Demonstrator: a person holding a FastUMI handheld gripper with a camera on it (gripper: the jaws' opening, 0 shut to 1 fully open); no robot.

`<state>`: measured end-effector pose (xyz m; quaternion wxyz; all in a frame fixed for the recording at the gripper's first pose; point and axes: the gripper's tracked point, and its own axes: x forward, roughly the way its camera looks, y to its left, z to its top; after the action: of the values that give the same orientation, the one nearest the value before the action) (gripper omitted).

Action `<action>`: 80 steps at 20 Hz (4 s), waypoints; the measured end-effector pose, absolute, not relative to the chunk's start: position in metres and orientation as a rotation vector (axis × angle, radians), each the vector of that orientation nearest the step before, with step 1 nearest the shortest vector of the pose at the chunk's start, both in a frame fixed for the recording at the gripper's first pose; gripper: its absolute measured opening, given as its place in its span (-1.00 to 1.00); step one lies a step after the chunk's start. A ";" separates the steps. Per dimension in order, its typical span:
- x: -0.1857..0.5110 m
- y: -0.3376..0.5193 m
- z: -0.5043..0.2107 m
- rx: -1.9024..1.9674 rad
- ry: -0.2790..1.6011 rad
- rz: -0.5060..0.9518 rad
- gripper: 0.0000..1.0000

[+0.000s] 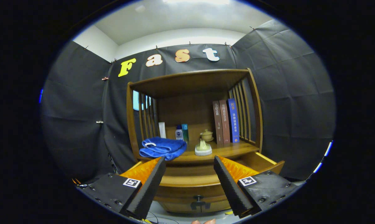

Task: Pull open the drawer, take out the items inside it, and place them on the countertop above the cabinet.

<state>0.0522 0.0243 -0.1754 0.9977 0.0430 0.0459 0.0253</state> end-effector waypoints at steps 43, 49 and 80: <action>0.189 0.010 -0.332 -0.051 0.255 -0.016 0.98; 0.216 0.012 -0.341 -0.070 0.273 -0.020 0.99; 0.132 0.027 -0.159 0.019 0.166 0.016 0.99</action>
<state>0.1323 0.0273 -0.1590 0.9965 0.0097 0.0830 0.0078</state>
